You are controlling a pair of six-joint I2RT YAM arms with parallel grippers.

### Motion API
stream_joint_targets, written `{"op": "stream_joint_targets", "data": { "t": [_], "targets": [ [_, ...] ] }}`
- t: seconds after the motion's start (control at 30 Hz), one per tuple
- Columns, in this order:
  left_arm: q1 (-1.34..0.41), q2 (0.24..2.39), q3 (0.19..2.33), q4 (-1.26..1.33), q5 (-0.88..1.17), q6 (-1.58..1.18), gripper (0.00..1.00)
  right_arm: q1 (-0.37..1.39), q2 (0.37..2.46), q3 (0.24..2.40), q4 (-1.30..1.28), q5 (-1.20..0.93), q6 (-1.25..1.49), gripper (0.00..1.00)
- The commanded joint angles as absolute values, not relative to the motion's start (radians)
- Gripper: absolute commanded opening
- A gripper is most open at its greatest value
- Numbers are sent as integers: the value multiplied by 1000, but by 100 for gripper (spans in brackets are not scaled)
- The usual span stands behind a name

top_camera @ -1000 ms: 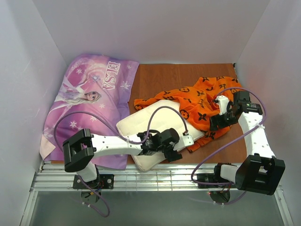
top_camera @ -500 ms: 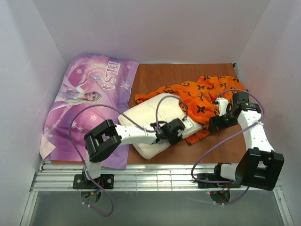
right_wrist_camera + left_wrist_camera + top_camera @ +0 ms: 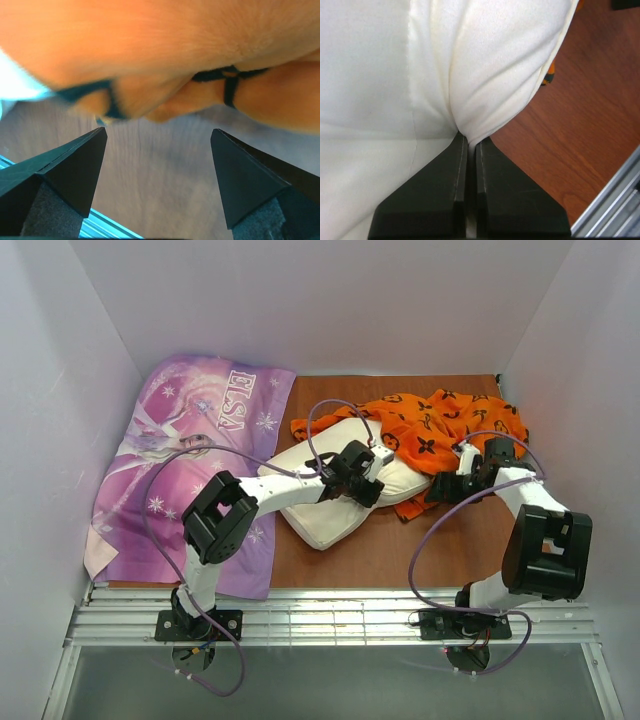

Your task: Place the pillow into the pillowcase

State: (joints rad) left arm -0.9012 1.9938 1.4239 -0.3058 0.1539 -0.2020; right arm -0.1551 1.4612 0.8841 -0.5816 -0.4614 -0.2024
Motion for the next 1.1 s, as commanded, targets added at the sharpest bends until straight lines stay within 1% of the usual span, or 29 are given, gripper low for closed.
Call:
{"op": "stream_joint_targets", "data": {
  "t": [0.0,0.1,0.2,0.3,0.4,0.47,0.5,0.53,0.57,0.6,0.63,0.73,0.77,0.83,0.87,1.0,1.07],
  "targets": [
    [-885,2002,1480,-334,317,-293,0,-140,1508,841,-462,-519,-42,79],
    [-870,2008,1506,-347,345,-304,0,-138,1485,758,-414,-505,-8,80],
    [-864,2011,1520,-344,363,-308,0,-138,1447,678,-298,-482,76,83],
    [-854,2014,1528,-344,385,-319,0,-140,1471,676,-272,-476,92,84],
    [-844,2014,1528,-334,413,-330,0,-138,1468,657,-151,-500,127,84],
    [-824,2016,1523,-319,469,-356,0,-120,1482,626,-27,-514,167,77],
    [-816,2014,1525,-311,485,-371,0,-109,1492,627,-9,-506,170,72],
    [-796,2014,1526,-299,524,-383,0,-98,1503,633,-11,-503,164,44],
    [-786,2010,1528,-293,543,-405,0,-77,1517,647,-9,-512,155,23],
    [-776,2002,1526,-275,563,-417,0,-66,1519,656,-9,-520,155,7],
    [-759,1993,1523,-264,572,-428,0,-52,1511,667,-11,-556,155,1],
    [-724,1928,1494,-189,594,-497,0,59,1421,721,-15,-662,137,1],
    [-715,1908,1491,-167,595,-520,0,152,1354,735,-15,-684,123,1],
    [-701,1865,1506,-137,589,-566,0,260,1268,778,-25,-730,72,1],
    [-700,1853,1514,-133,572,-577,0,355,1247,788,-31,-750,65,1],
    [-699,1801,1496,-112,522,-633,0,507,1168,798,-124,-860,23,1],
    [-699,1783,1424,-97,488,-649,0,552,1126,764,-202,-873,-46,1]
  ]
}}
